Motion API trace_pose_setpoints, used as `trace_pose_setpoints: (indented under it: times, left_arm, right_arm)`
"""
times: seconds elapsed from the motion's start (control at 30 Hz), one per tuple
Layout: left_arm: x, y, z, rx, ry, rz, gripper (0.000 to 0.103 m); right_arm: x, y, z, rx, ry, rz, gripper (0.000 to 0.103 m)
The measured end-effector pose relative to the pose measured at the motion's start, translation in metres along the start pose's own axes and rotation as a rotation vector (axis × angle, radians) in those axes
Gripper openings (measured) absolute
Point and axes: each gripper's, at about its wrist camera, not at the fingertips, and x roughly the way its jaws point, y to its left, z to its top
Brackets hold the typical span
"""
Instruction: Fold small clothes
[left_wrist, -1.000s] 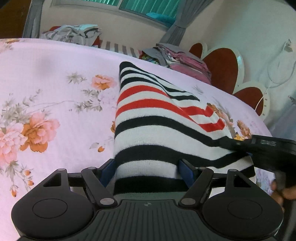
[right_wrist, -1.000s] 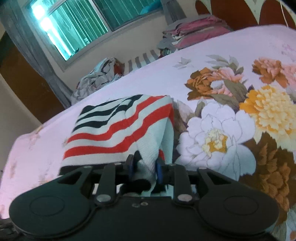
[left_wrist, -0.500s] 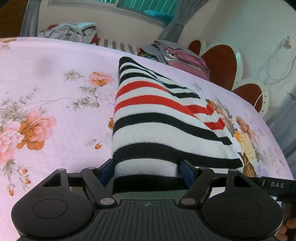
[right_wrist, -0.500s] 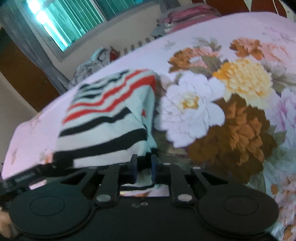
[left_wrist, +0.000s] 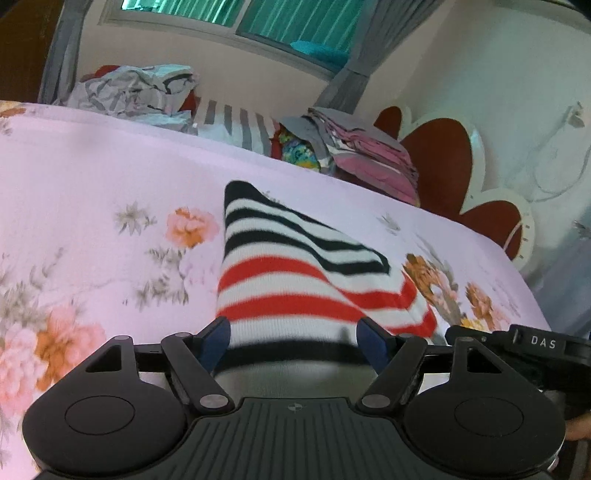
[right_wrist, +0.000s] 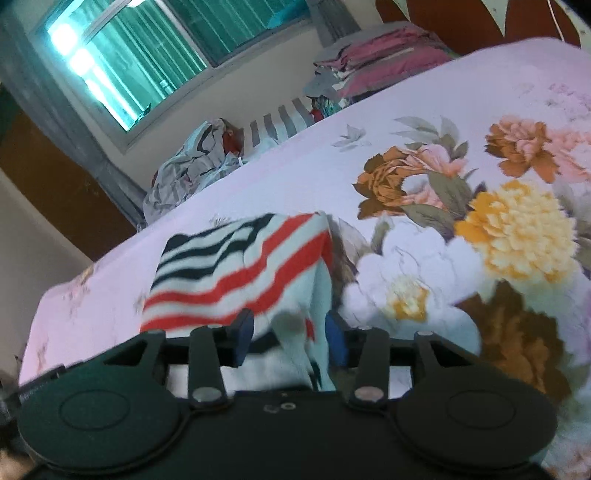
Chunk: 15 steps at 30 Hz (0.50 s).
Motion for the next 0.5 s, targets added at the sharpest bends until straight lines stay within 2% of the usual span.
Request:
trace_pose_setpoints:
  times: [0.1, 0.33, 0.4, 0.5]
  left_arm:
    - [0.013, 0.003, 0.010, -0.023, -0.010, 0.019, 0.074]
    - [0.048, 0.015, 0.023, -0.074, -0.008, 0.064, 0.074]
    - [0.056, 0.018, 0.021, -0.079, -0.006, 0.068, 0.074]
    - [0.064, 0.023, 0.016, -0.074, -0.015, 0.084, 0.074]
  right_arm:
    - [0.020, 0.001, 0.013, 0.022, 0.010, -0.022, 0.049]
    - [0.066, -0.004, 0.034, 0.081, 0.052, -0.060, 0.048]
    - [0.070, 0.002, 0.033, 0.047, 0.029, -0.046, 0.028]
    - [0.070, 0.019, 0.031, -0.097, -0.041, -0.061, 0.013]
